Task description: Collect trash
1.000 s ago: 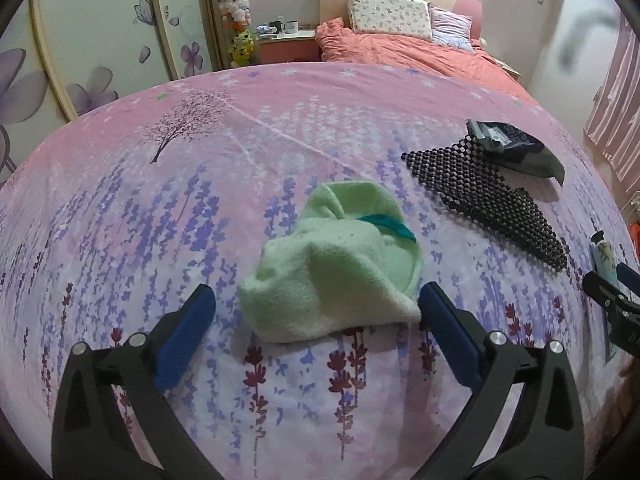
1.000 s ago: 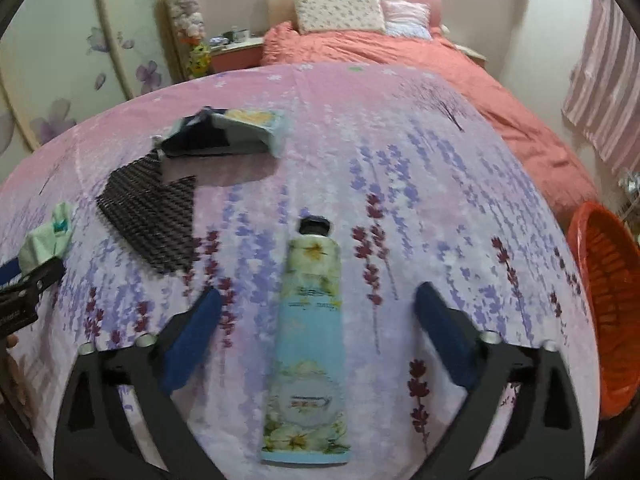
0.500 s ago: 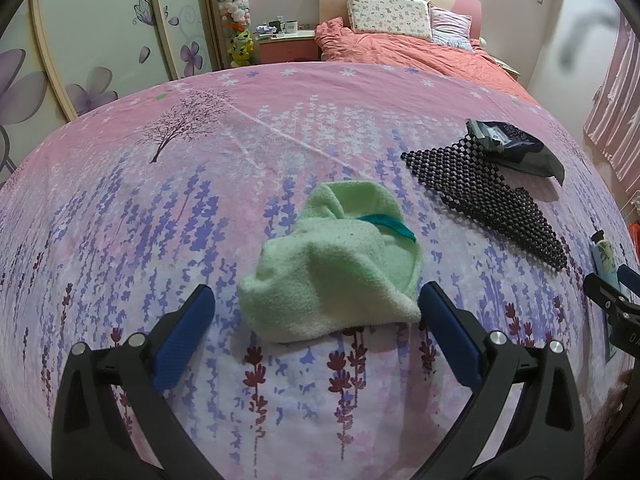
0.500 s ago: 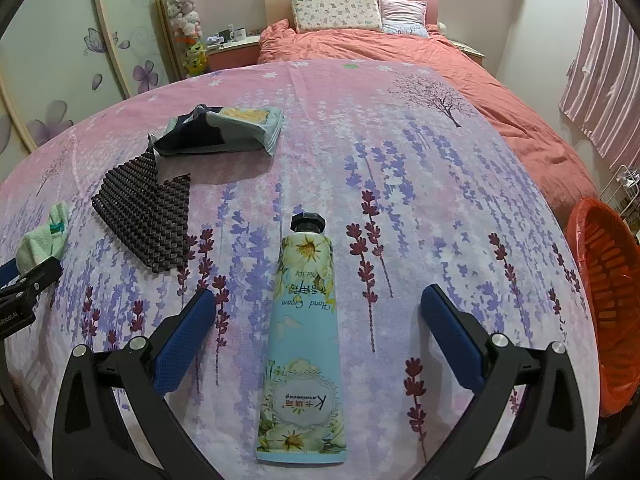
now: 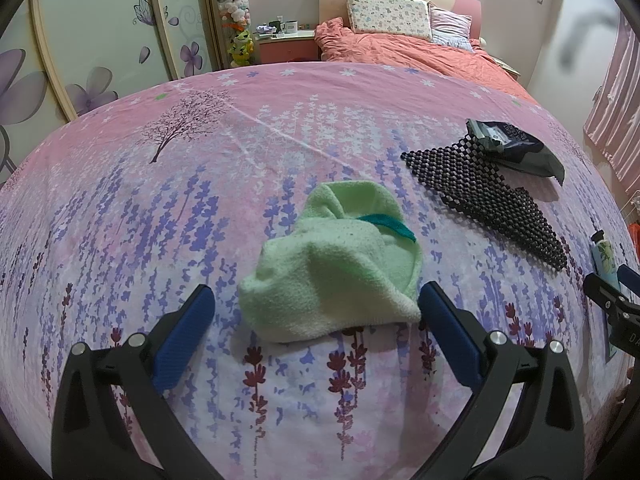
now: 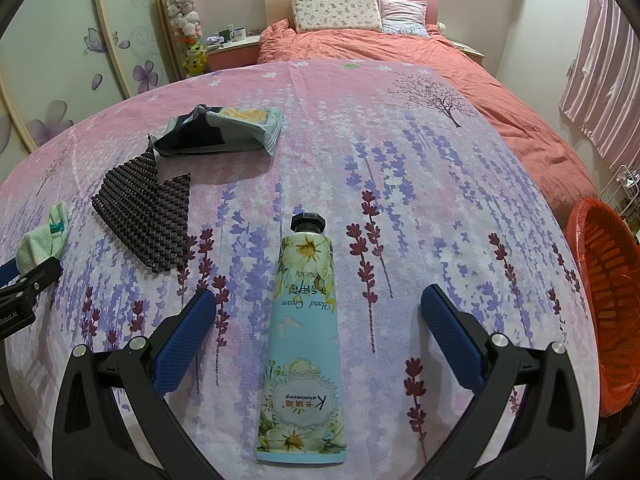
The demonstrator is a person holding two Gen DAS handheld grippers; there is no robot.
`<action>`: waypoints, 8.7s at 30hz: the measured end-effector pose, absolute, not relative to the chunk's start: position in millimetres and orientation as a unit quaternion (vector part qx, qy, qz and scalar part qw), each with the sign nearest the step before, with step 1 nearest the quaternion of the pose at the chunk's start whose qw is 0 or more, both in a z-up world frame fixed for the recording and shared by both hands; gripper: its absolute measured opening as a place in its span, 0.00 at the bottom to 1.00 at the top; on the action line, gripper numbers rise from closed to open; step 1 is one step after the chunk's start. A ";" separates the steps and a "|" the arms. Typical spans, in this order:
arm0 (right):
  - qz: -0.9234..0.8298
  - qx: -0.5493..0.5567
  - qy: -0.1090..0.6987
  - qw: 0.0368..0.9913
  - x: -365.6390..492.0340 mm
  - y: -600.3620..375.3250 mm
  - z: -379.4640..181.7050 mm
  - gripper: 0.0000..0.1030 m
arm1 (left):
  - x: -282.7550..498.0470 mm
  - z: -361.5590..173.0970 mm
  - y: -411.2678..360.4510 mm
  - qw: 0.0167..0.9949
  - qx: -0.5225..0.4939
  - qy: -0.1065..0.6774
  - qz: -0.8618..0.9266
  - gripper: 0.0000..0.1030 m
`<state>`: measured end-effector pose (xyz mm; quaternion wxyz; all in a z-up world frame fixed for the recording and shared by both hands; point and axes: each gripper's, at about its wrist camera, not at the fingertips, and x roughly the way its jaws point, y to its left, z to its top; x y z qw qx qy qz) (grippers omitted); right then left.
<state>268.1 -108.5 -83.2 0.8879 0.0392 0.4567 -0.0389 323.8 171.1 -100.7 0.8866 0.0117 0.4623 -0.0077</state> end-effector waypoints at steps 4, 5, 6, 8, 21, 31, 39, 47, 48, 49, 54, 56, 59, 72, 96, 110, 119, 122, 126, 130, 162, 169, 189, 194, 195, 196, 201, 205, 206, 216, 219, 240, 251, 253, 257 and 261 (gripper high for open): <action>-0.039 0.039 0.457 0.888 268.1 -108.5 -83.2 0.98 | 323.8 -100.7 171.1 0.887 0.012 0.462 -0.008 0.97; -0.039 0.039 0.457 0.888 268.1 -108.7 -83.2 0.98 | 323.8 -100.7 171.0 0.887 0.012 0.462 -0.008 0.97; -0.039 0.039 0.457 0.888 268.1 -108.6 -83.2 0.98 | 323.8 -100.9 171.9 0.887 0.012 0.462 -0.008 0.97; -0.039 0.039 0.457 0.888 268.1 -108.7 -83.2 0.98 | 323.8 -100.7 171.0 0.887 0.012 0.462 -0.008 0.97; -0.039 0.039 0.457 0.888 268.2 -108.6 -83.2 0.98 | 323.8 -100.4 171.1 0.887 0.012 0.462 -0.008 0.97; -0.039 0.039 0.457 0.888 268.1 -109.3 -83.3 0.98 | 323.8 -100.4 170.9 0.887 0.012 0.462 -0.007 0.97; -0.040 0.040 0.457 0.888 269.0 -108.7 -83.5 0.98 | 323.8 -100.2 171.1 0.887 0.012 0.462 -0.007 0.97; -0.025 0.034 0.439 0.898 262.4 -102.3 -76.3 0.65 | 322.3 -98.4 172.3 0.892 -0.001 0.451 -0.025 0.96; -0.020 0.033 0.437 0.899 260.9 -100.4 -75.6 0.58 | 320.9 -95.6 171.5 0.897 -0.004 0.442 -0.029 0.96; -0.016 0.032 0.435 0.900 260.3 -99.8 -75.1 0.52 | 320.4 -92.8 168.9 0.901 0.002 0.434 -0.028 0.96; -0.011 0.029 0.432 0.901 259.6 -96.1 -73.8 0.39 | 330.3 -96.6 154.6 0.896 0.028 0.442 -0.028 0.92; -0.014 0.033 0.432 0.901 259.0 -96.8 -73.6 0.36 | 334.4 -99.4 152.8 0.890 0.026 0.454 -0.023 0.89; -0.015 0.039 0.431 0.902 258.3 -99.0 -73.3 0.28 | 335.6 -98.7 157.4 0.891 0.013 0.453 -0.016 0.84; 0.002 0.066 0.407 0.911 234.2 -114.7 -59.6 0.27 | 318.2 -81.8 151.5 0.905 0.015 0.422 -0.048 0.19; -0.076 0.085 0.309 0.944 172.8 -234.1 12.9 0.27 | 256.6 18.2 5.0 0.920 0.009 0.335 -0.201 0.18; -0.164 0.140 0.297 0.930 146.1 -358.9 -0.5 0.27 | 221.8 17.7 -193.5 0.862 0.035 0.340 -0.375 0.18; -0.185 0.182 0.298 0.919 148.8 -415.6 -22.1 0.28 | 214.0 -7.6 -288.3 0.825 0.064 0.357 -0.433 0.20; -0.184 0.193 0.300 0.916 150.0 -428.6 -28.2 0.28 | 216.8 -20.9 -303.9 0.822 0.076 0.365 -0.431 0.31; -0.182 0.208 0.308 0.910 153.3 -437.9 -38.3 0.42 | 228.2 -39.7 -312.5 0.823 0.083 0.380 -0.414 0.56; -0.188 0.199 0.308 0.911 149.6 -434.9 -40.9 0.56 | 242.3 -52.0 -301.0 0.824 0.076 0.397 -0.397 0.69; -0.118 0.048 0.345 0.930 181.6 -273.3 -36.7 0.98 | 359.2 -94.1 44.2 0.893 0.005 0.447 -0.054 0.77; -0.096 0.060 0.355 0.928 189.1 -252.6 -36.8 0.98 | 359.3 -90.5 40.9 0.897 0.015 0.439 -0.050 0.23; 0.032 0.023 0.350 0.936 272.7 -134.3 -42.6 0.92 | 358.7 -90.6 114.8 0.900 0.010 0.436 0.011 0.34; 0.048 -0.023 0.358 0.932 319.3 -95.1 -47.4 0.72 | 358.4 -92.1 117.2 0.900 0.012 0.436 0.012 0.34; 0.047 -0.038 0.360 0.931 328.5 -88.4 -49.5 0.65 | 358.7 -92.1 118.7 0.900 0.010 0.436 0.011 0.34; 0.045 -0.049 0.363 0.929 337.2 -83.2 -51.9 0.59 | 358.6 -91.9 117.5 0.900 0.010 0.436 0.011 0.34; 0.041 -0.057 0.392 0.917 360.6 -79.4 -64.1 0.22 | 358.6 -92.4 117.2 0.900 0.012 0.436 0.012 0.34; 0.048 -0.020 0.395 0.917 349.4 -89.6 -61.1 0.11 | 358.5 -92.3 116.8 0.900 0.012 0.436 0.012 0.34; 0.051 -0.011 0.397 0.916 344.4 -92.3 -59.8 0.11 | 358.5 -92.4 116.8 0.900 0.013 0.436 0.012 0.34; 0.110 0.079 0.410 0.902 297.9 -106.4 -43.5 0.78 | 358.8 -93.9 115.8 0.900 0.018 0.436 0.016 0.35; 0.106 0.057 0.405 0.906 301.3 -98.1 -40.6 0.84 | 358.9 -94.2 116.4 0.900 0.018 0.436 0.015 0.35; 0.072 0.037 0.439 0.895 344.9 -107.6 -65.7 0.26 | 358.0 -94.9 113.7 0.900 0.016 0.436 0.015 0.35; 0.065 0.088 0.438 0.892 303.4 -129.2 -52.2 0.19 | 358.0 -93.4 115.7 0.902 -0.003 0.433 -0.010 0.25; 0.060 0.083 0.438 0.893 301.7 -133.1 -52.1 0.19 | 358.3 -93.0 115.3 0.902 -0.011 0.431 -0.016 0.18; 0.054 0.087 0.444 0.890 294.2 -142.2 -54.1 0.14 | 356.6 -92.7 112.7 0.902 -0.017 0.431 -0.023 0.12; 0.048 0.096 0.449 0.887 290.0 -149.3 -58.3 0.11 | 351.6 -88.6 107.0 0.904 -0.011 0.427 -0.029 0.08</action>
